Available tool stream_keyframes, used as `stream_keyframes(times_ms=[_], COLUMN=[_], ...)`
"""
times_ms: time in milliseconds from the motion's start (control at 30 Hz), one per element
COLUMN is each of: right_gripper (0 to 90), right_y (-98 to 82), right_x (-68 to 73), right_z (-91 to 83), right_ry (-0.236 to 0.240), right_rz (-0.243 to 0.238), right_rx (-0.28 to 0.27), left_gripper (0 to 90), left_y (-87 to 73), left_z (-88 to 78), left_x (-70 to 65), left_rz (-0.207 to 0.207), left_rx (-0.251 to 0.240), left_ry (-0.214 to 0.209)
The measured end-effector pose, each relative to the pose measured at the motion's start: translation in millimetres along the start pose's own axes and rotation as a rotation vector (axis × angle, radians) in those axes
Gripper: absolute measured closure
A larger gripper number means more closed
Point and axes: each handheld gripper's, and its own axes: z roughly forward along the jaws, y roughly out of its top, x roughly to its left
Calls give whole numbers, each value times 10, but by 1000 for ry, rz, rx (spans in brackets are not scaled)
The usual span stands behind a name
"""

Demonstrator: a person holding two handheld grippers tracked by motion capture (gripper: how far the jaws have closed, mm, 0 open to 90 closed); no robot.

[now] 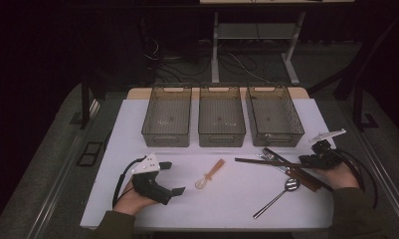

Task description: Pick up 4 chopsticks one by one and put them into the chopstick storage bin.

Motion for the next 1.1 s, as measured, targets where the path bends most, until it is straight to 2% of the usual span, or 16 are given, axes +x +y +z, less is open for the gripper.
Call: stream_keyframes(times_ms=[433,1100], right_gripper=[897,897], right_y=[-38,-51], right_x=[18,20], right_z=[-21,-60], right_ry=[19,39], right_rz=[-6,-14], right_rx=[21,22], left_gripper=[0,0], left_y=[0,-1], left_z=[1,7], left_x=[-2,-5], left_rz=[0,1], left_rx=[1,3], left_ry=[-3,-7])
